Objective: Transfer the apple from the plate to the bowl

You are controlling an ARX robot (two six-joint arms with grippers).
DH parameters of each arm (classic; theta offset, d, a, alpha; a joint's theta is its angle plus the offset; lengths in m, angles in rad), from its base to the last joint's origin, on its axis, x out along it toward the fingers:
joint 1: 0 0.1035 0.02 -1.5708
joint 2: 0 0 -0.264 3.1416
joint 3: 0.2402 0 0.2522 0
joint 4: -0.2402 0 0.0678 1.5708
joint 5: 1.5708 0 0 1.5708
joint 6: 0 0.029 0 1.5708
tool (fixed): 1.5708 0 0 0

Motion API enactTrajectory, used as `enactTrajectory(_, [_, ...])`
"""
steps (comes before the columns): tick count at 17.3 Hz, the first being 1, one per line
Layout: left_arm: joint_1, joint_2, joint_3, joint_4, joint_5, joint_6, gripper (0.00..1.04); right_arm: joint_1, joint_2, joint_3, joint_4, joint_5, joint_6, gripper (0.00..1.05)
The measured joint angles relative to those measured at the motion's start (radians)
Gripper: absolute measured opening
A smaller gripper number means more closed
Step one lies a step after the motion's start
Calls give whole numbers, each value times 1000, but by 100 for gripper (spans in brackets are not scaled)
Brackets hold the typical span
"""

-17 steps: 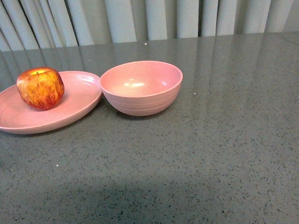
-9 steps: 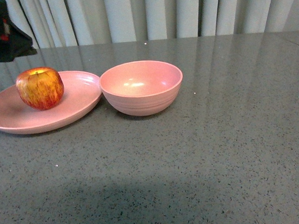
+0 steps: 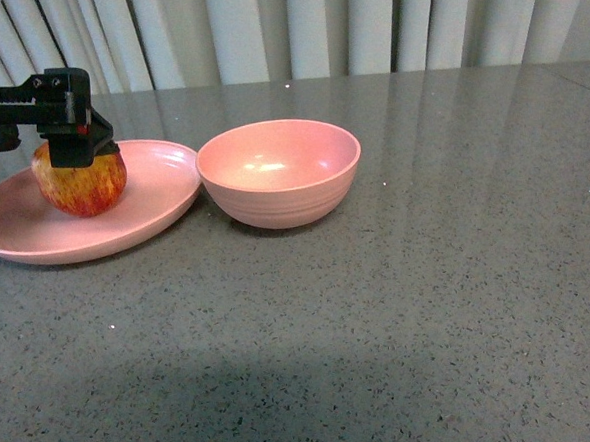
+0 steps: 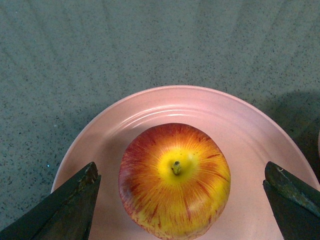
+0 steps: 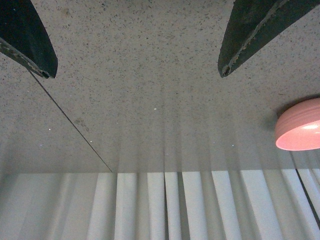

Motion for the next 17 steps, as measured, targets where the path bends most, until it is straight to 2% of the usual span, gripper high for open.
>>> enactTrajectory(12, [0,139,33,34,-5,-69,98,0,0,0,0,0,0,98])
enactTrajectory(13, [-5,140,33,39,-5,-69,95,0,0,0,0,0,0,98])
enactTrajectory(15, [-13,140,33,45,-10,-68,77,0,0,0,0,0,0,98])
enactTrajectory(17, [-18,139,36,40,-11,-67,71,0,0,0,0,0,0,98])
